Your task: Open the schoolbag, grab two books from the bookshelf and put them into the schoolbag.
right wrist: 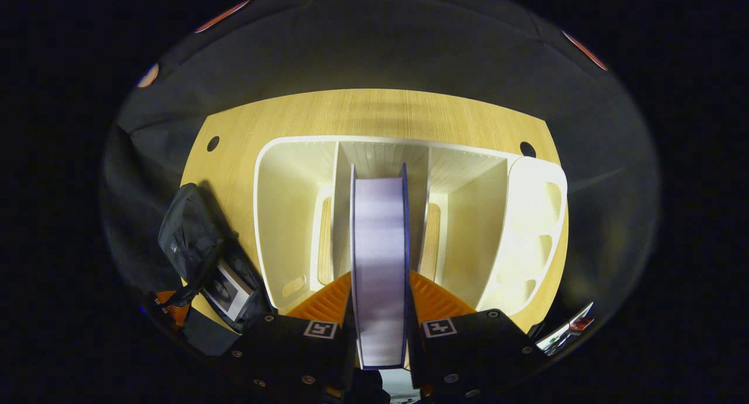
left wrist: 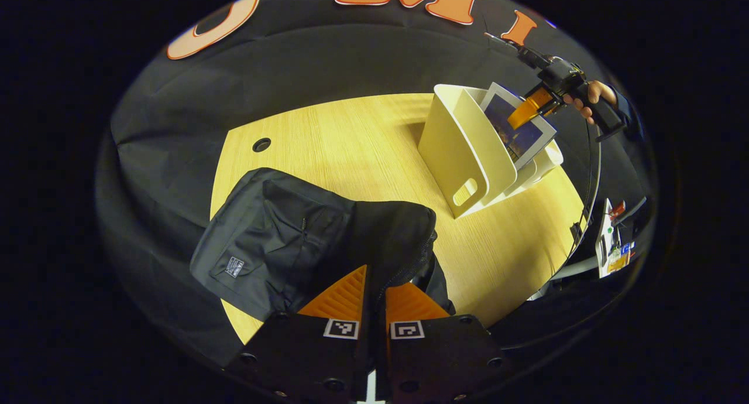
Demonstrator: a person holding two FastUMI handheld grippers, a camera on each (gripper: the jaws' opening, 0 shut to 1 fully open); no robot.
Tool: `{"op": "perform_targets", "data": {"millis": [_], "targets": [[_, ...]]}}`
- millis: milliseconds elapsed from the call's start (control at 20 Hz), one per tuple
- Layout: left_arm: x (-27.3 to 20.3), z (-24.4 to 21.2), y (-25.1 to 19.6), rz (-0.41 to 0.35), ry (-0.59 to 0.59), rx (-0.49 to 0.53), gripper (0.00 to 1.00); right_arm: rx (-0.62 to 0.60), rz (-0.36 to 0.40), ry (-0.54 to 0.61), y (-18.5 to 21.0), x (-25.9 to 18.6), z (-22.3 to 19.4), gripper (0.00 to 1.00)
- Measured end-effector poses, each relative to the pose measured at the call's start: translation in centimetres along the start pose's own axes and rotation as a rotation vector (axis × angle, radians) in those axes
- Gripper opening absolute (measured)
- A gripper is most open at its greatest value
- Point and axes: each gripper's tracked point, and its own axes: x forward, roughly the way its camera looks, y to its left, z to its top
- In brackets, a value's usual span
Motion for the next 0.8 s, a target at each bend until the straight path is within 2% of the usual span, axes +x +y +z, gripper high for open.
{"op": "perform_targets", "data": {"millis": [100,150,200,550,800], "targets": [[-0.1,0.0,-0.1,-0.009,-0.002,0.011,0.06,0.012,-0.008,-0.003,-0.3,-1.2,-0.4,0.38],[-0.1,0.0,-0.1,-0.014,-0.002,0.015,0.06,0.018,-0.017,-0.005,-0.5,-1.7,-0.8,0.31],[-0.2,-0.1,0.0,-0.018,-0.003,0.022,0.06,0.023,-0.021,-0.009,-0.6,-2.2,-1.3,0.37],[-0.6,-0.3,0.2,-0.049,-0.018,0.060,0.06,0.085,-0.023,-0.024,-0.7,-5.4,-5.6,0.37],[-0.9,-0.5,0.1,-0.075,-0.023,0.091,0.06,0.139,-0.008,-0.020,0.1,-6.8,-10.5,0.37]]}}
